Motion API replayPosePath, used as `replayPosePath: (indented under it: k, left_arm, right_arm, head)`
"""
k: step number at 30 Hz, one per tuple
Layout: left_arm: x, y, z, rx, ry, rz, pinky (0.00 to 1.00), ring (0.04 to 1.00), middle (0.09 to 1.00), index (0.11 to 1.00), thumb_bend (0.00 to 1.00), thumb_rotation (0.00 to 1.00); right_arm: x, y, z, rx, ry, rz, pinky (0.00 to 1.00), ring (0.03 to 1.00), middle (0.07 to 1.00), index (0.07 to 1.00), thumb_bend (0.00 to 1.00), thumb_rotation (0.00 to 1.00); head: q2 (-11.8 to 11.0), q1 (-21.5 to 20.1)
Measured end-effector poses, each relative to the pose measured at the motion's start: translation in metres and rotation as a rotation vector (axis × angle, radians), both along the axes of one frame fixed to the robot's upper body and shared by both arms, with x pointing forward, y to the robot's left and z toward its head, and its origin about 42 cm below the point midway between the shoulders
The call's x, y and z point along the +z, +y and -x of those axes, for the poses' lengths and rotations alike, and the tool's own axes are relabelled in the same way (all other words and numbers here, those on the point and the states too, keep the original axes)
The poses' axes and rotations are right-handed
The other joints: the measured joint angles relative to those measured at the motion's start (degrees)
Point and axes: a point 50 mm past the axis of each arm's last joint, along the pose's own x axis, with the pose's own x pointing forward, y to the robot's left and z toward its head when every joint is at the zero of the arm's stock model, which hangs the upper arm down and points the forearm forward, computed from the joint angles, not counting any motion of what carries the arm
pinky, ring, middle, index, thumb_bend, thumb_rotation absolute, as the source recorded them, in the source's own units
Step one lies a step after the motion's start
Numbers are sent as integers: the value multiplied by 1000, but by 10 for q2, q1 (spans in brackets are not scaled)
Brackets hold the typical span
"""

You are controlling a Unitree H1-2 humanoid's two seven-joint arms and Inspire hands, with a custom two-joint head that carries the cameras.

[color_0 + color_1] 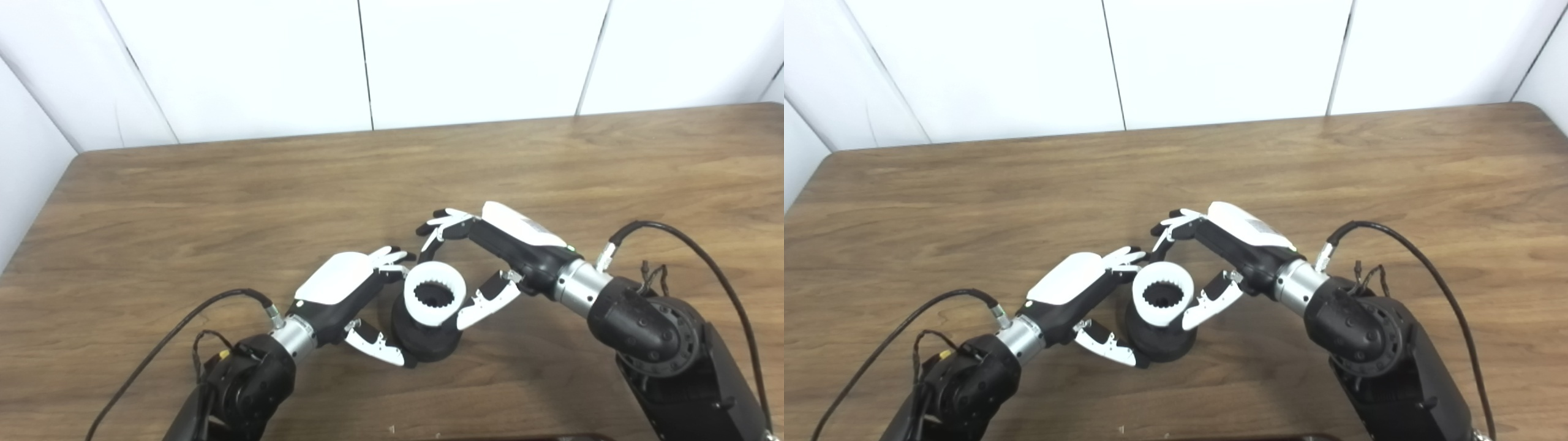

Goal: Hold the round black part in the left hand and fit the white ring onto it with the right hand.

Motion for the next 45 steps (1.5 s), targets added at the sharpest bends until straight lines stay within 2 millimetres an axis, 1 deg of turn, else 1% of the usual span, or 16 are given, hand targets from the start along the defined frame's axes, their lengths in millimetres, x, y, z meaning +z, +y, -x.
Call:
replayPosePath:
  k: [10, 17, 26, 45]
  left_arm:
    - [0, 0, 0, -1, 0, 0, 848, 979, 939, 677, 835, 343]
    - [0, -1, 0, -1, 1, 2, 851, 975, 938, 671, 836, 336]
    - [0, -1, 0, -3, 3, 0, 858, 983, 940, 678, 832, 336]
    - [-1, -1, 0, -9, 8, 6, 866, 984, 940, 679, 833, 334]
  right_arm:
    - [-1, 2, 1, 18, -6, 8, 964, 963, 855, 490, 524, 158]
    - [-4, -1, 2, 17, -1, 22, 965, 963, 856, 490, 524, 156]
    - [-6, 2, 4, 21, -1, 29, 977, 969, 859, 491, 523, 158]
    - [-8, 1, 5, 10, 0, 25, 976, 967, 863, 491, 523, 158]
  head:
    - [-1, 1]
    - [-1, 2]
    - [-3, 1]
    - [-1, 2]
